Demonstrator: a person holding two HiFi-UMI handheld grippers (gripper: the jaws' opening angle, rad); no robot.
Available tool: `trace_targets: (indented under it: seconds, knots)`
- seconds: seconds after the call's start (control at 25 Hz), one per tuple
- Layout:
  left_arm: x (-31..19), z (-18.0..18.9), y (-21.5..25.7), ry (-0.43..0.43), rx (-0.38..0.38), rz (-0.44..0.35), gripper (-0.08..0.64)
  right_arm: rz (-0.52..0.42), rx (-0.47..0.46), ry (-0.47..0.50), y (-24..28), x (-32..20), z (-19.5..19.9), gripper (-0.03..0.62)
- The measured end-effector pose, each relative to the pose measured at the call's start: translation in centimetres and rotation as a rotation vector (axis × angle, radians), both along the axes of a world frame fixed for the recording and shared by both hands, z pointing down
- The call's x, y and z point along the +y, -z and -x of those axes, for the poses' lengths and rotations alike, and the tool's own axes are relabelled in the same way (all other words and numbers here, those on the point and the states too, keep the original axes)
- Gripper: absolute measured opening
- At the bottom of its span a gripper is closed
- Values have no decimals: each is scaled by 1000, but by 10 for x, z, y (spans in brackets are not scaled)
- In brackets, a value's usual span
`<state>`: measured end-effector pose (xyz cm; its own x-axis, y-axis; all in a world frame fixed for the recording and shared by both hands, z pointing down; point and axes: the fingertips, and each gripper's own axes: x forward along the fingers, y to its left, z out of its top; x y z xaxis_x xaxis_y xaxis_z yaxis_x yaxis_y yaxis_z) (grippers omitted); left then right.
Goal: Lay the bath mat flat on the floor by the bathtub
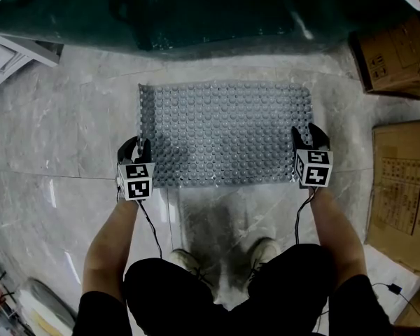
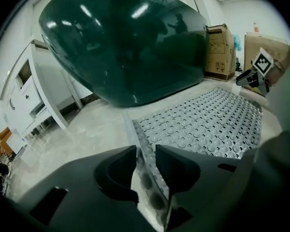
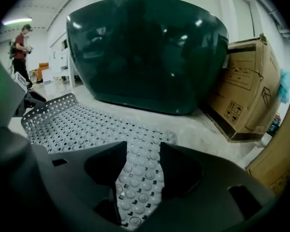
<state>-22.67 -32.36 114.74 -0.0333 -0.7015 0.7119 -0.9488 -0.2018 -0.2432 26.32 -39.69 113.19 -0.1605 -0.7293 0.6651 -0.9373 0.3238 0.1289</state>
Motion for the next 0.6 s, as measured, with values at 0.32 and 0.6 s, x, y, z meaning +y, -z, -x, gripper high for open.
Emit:
trace_targets:
  seconds: [0.32,0.6]
  knots:
    - [-7,-19,23,-47,25,-62,140,-20,-33,70,10,-2,32,218]
    - [-19,-62,51,-192,43,-138,140,-15,-45,80,9,-1,39,203]
